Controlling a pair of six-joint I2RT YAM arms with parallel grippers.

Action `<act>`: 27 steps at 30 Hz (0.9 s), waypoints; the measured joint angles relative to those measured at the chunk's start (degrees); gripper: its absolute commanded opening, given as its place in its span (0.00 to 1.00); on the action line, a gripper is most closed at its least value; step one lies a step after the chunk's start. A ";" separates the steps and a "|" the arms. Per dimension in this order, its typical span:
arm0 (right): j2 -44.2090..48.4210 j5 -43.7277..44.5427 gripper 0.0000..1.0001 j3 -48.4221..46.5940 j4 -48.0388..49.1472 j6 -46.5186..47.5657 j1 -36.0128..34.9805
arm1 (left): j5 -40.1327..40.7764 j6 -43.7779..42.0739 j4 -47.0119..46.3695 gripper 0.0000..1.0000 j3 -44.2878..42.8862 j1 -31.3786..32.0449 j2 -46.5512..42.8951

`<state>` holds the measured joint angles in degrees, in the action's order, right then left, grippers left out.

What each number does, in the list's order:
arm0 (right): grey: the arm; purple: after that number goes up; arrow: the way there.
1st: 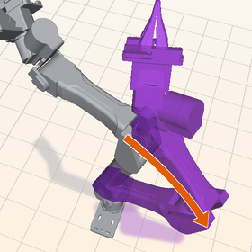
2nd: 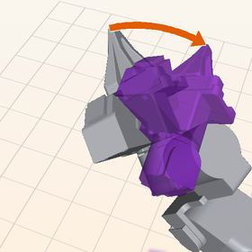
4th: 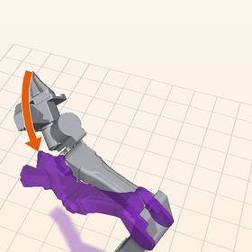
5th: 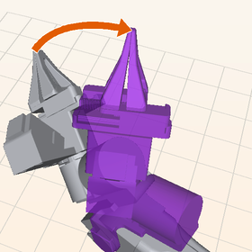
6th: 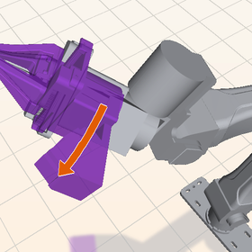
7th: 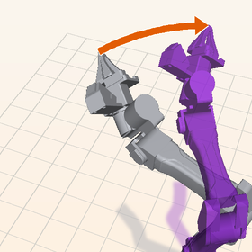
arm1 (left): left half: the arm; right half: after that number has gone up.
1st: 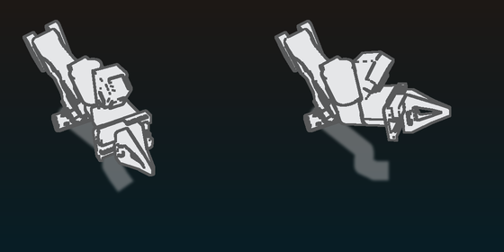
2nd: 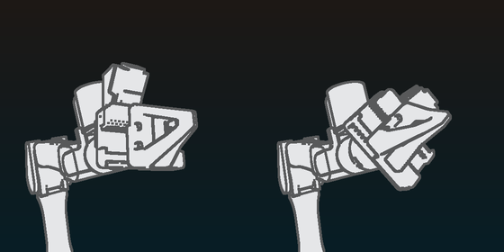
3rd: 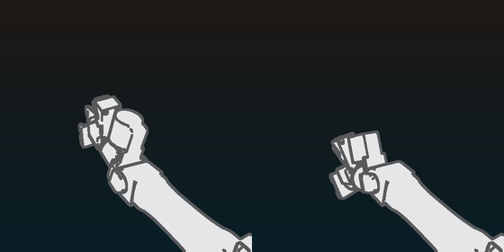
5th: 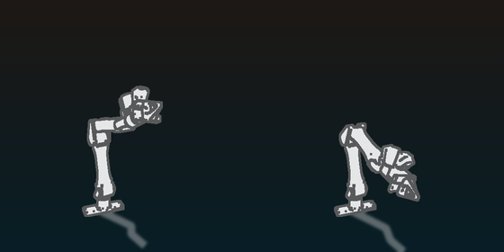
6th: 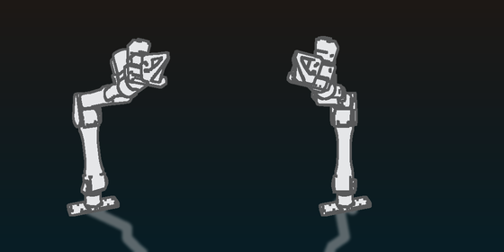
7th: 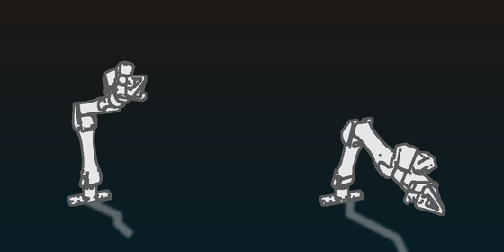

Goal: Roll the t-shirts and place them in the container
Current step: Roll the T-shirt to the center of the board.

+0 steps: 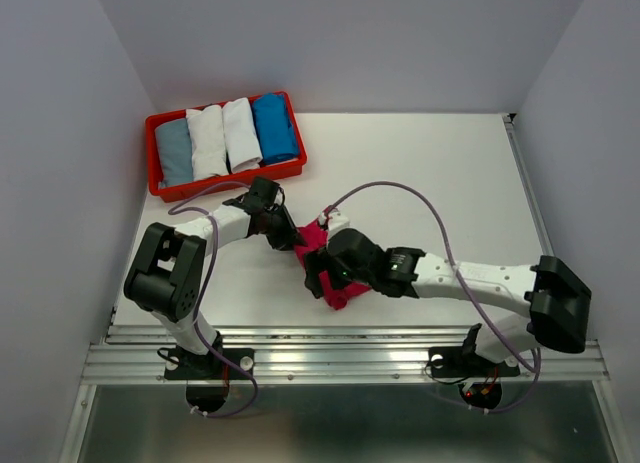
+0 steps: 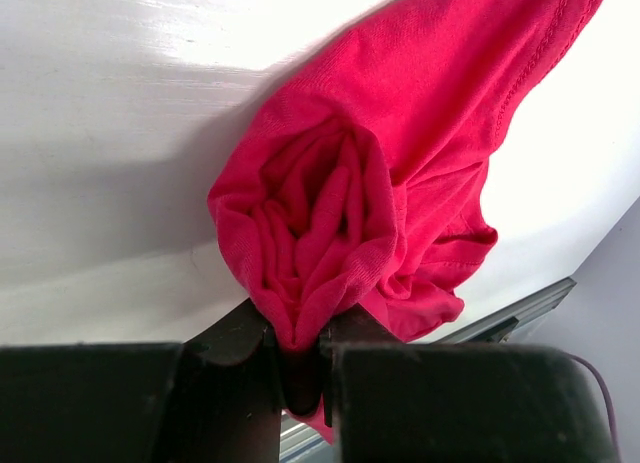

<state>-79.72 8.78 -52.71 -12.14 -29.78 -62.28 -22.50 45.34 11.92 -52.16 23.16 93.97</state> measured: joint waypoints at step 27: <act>-20.94 26.45 0.14 -11.41 -17.44 3.65 -14.29 | 0.22 0.20 0.33 0.00 0.00 0.00 0.00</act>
<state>-100.66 35.22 -64.12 -29.58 -26.13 -76.58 -22.28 45.54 12.25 -52.16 23.16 93.97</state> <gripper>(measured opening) 0.310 0.211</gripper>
